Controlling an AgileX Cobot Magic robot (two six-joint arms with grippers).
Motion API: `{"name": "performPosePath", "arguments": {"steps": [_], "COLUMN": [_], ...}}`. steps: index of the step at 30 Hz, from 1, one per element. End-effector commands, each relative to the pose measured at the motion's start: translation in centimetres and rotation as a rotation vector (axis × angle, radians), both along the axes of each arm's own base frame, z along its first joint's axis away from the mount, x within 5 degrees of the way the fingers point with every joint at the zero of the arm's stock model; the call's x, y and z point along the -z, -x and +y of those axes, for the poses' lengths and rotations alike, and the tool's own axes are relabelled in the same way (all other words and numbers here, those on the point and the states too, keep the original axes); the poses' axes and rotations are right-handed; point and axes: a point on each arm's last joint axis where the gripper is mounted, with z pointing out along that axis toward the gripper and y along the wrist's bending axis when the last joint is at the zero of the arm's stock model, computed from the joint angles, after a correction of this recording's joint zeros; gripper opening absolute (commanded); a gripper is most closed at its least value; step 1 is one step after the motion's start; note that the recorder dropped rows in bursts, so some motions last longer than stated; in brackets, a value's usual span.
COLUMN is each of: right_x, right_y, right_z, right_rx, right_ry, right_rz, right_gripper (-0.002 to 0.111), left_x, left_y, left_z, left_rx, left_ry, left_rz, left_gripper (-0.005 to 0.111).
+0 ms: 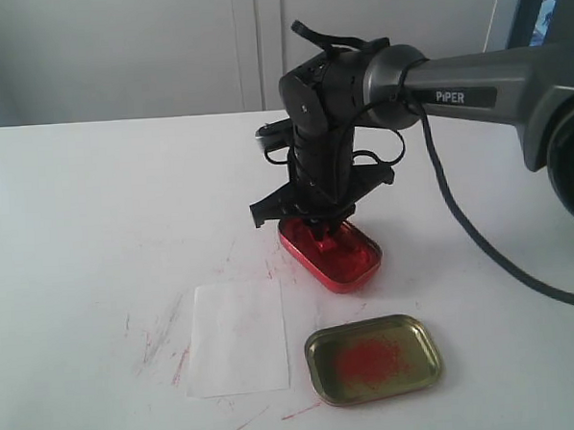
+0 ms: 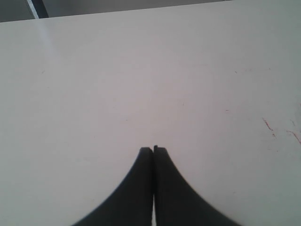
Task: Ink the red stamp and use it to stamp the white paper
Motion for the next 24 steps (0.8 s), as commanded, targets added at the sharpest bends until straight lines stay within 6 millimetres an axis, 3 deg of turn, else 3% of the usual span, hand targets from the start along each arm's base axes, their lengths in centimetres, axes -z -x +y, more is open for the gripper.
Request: {"name": "performPosePath", "arguments": {"steps": [1,10,12,17,23,24], "right_x": [-1.6,-1.7,-1.9,-2.4,-1.8,-1.3], "right_y": [-0.3,-0.7,-0.4,-1.1,-1.1,-1.3], "right_z": [0.1,-0.3,-0.3,-0.3,-0.5,-0.5], "right_rx": [-0.014,0.021,-0.037,0.001,-0.038,0.022], "right_ry": [-0.02,-0.076,-0.065,-0.067,-0.006,-0.019], "right_rz": [-0.037,0.023,0.067,-0.001,0.041,0.029], "right_gripper": [0.0,0.0,0.0,0.0,0.0,0.0], "left_x": [0.1,0.1,0.1,0.1,0.1,0.1], "left_y": [0.0,0.0,0.0,0.0,0.0,0.0], "left_z": [-0.1,-0.1,-0.1,-0.1,-0.1,-0.1], "left_rx": [0.006,0.006,0.006,0.006,0.006,0.006], "left_ry": [0.007,0.007,0.007,0.007,0.007,0.007], "left_rz": [-0.002,-0.002,-0.002,-0.002,-0.002,-0.002], "left_gripper": [0.0,0.0,0.0,0.0,0.0,0.0]}}
